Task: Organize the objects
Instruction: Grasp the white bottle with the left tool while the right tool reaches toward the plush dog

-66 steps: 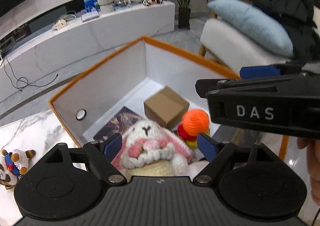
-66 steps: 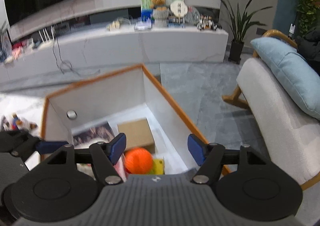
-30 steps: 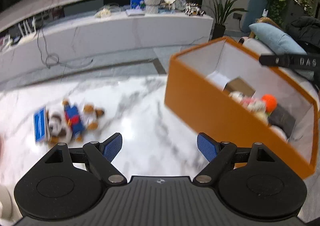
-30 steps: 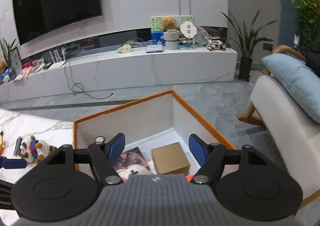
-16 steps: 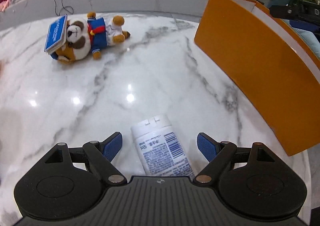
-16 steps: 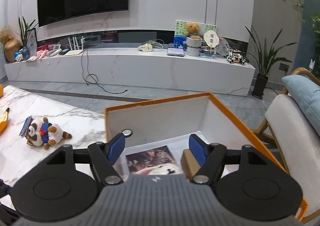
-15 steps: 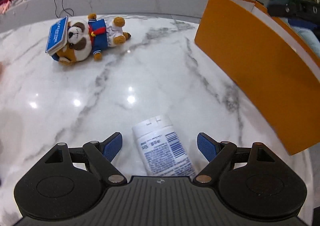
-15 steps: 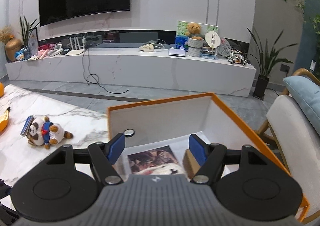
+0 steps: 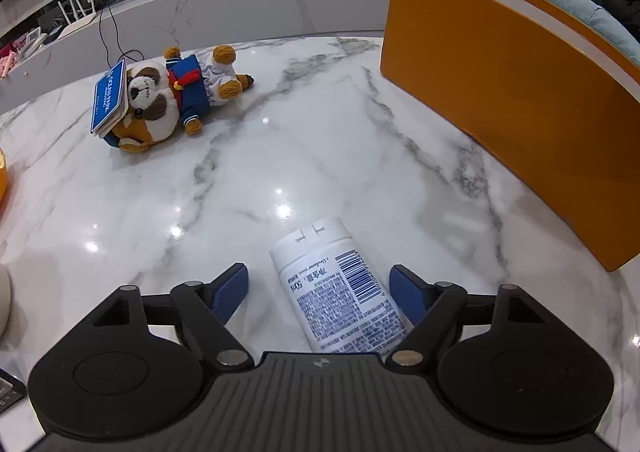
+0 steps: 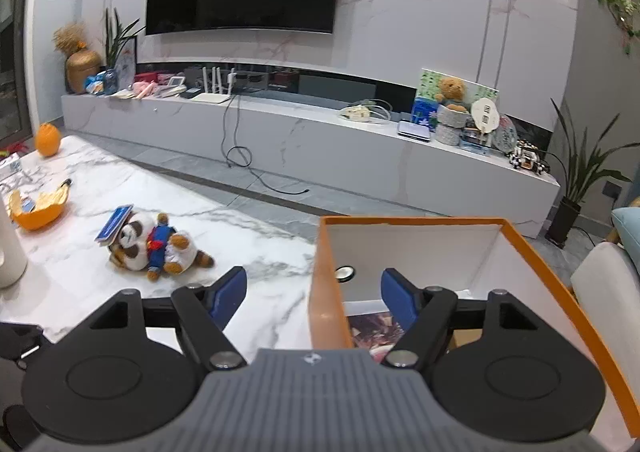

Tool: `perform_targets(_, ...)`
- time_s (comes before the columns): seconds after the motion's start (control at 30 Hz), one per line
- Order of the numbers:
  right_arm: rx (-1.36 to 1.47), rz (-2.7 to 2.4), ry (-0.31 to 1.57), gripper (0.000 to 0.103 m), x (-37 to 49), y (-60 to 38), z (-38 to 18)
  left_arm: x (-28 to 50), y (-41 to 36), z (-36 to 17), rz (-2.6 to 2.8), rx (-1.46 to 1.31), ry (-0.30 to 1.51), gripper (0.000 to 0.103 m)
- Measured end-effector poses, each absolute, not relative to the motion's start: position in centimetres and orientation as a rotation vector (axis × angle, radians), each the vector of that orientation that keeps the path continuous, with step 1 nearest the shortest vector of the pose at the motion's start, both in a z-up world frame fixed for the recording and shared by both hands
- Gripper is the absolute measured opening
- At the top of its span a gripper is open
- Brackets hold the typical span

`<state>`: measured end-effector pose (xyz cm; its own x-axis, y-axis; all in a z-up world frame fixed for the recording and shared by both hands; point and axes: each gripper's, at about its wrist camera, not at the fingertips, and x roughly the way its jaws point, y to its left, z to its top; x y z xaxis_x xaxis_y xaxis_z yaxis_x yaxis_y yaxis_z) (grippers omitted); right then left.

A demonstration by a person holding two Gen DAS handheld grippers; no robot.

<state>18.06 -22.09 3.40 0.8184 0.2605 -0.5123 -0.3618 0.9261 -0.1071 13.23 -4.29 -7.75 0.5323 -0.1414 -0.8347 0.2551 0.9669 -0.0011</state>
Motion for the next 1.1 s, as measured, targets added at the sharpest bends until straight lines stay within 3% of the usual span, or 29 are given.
perform_targets(0.23,-0.221,0.352,0.518,0.076,17.9,-21.1,3.1,13.2,-2.6,-7.4,-0.251,0.127,0.975,0.054)
perform_targets(0.57,-0.252,0.437,0.492,0.076,15.4,-18.5,2.3,12.7,2.5,-7.3,-0.214,0.104,0.985,0.054)
perform_targets(0.77,-0.212,0.515,0.589,0.078,16.6,-15.0,1.3,12.1,5.7,-7.2,-0.182,0.088,0.978,0.054)
perform_targets(1.1,-0.531,0.647,0.583,0.092,22.3,-4.4,-0.7,12.1,7.7,-7.0,-0.174,0.093,0.997,0.054)
